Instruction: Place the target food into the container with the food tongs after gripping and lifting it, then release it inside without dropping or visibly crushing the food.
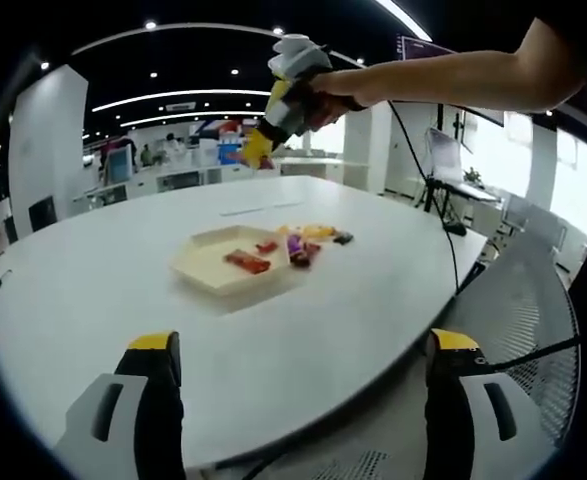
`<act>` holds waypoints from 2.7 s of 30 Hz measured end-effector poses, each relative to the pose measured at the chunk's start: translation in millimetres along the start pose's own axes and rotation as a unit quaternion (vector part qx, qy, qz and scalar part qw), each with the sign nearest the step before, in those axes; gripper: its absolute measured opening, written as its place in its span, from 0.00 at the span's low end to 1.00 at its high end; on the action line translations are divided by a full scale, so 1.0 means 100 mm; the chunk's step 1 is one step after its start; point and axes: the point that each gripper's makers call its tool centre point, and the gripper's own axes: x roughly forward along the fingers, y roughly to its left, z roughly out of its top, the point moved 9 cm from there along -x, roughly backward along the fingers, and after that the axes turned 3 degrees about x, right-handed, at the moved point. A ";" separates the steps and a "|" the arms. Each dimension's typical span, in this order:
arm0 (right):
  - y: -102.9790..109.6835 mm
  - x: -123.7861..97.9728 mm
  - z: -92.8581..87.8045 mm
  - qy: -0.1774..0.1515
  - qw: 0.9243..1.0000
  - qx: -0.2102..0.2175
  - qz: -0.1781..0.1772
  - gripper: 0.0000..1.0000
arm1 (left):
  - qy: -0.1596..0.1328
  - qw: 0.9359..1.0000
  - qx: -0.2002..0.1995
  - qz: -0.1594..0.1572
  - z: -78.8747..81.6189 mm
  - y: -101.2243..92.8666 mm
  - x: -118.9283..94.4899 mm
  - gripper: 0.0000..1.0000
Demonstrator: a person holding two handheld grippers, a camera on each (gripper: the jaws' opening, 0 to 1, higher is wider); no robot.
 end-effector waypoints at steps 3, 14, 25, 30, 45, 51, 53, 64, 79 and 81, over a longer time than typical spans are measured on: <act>0.01 0.02 0.06 -0.017 1.000 -0.001 0.008 0.26 | -0.002 1.000 -0.004 0.000 0.00 0.00 0.00 0.97; -0.09 0.01 -0.04 -0.010 1.000 0.000 0.004 0.27 | -0.004 1.000 -0.001 0.003 0.01 0.01 0.00 0.97; -0.33 -0.13 -0.28 -0.006 1.000 0.022 -0.013 0.26 | 0.000 1.000 0.004 0.001 0.00 0.00 0.01 0.95; -0.45 -0.16 -0.47 0.005 0.999 0.038 -0.024 0.26 | 0.000 1.000 0.002 0.002 0.01 0.00 0.01 0.95; -0.65 -0.11 -0.90 0.035 0.997 0.060 -0.025 0.27 | 0.002 1.000 -0.005 0.011 0.01 0.01 0.01 0.95; -0.75 -0.03 -1.10 0.046 0.997 0.058 -0.031 0.27 | -0.001 1.000 0.000 0.015 0.01 0.02 0.01 0.94; -0.81 -0.01 -1.20 0.054 0.996 0.065 -0.031 0.27 | 0.000 1.000 0.000 0.013 0.01 0.01 0.01 0.95; -1.13 -0.16 -1.64 0.079 0.991 0.095 -0.059 0.27 | -0.003 1.000 -0.011 0.022 0.02 0.03 0.01 0.95; -1.52 -0.11 -1.73 0.095 0.986 0.104 -0.087 0.27 | 0.004 0.999 -0.010 0.031 0.01 0.05 0.02 0.94; -1.56 -0.09 -1.72 0.093 0.986 0.106 -0.090 0.27 | 0.007 0.999 -0.009 0.033 0.00 0.05 0.02 0.94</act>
